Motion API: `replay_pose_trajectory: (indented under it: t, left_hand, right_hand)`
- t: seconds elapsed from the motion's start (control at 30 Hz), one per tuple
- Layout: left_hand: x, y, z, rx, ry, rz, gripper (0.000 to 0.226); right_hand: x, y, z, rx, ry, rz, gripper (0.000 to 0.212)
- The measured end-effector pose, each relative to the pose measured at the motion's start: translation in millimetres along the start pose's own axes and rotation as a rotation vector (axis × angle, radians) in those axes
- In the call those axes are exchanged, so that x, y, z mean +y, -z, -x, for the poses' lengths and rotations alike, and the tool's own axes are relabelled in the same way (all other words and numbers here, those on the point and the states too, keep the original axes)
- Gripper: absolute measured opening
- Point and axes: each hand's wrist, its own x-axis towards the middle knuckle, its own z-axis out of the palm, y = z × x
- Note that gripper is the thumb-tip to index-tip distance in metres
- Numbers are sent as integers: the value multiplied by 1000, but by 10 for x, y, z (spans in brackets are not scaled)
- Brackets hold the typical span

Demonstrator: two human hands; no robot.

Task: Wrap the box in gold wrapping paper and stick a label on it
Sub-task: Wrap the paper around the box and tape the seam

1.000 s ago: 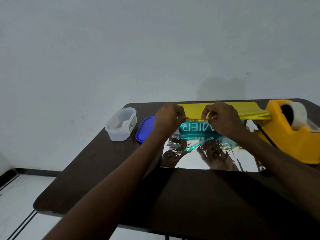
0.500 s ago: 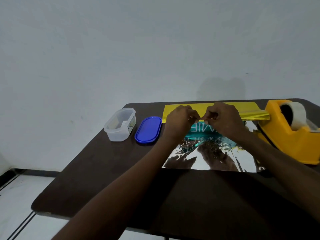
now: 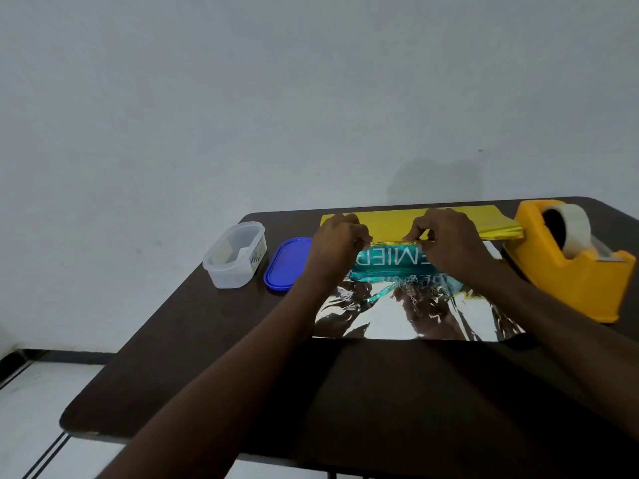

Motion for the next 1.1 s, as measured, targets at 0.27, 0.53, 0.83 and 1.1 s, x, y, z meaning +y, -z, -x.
replay_pose_trajectory:
  t: [0.27,0.53,0.83,1.1]
  left_hand:
    - [41,3,-376,-4,316,191,25]
    - [307,-443,-1111,-511,206,-16,43]
    - [231,-485,-1239,-676,288,-63,41]
    - [87,-256,-1207,-692,363,26,40]
  right_hand:
    - [-290,-72,392,76,-748,-639,6]
    - [-244,-53,379,50,-1085,-1273,16]
    - [-86,-183,381,45,-975,-1444,36]
    - [72,-379,266,51,-877,-1257,41]
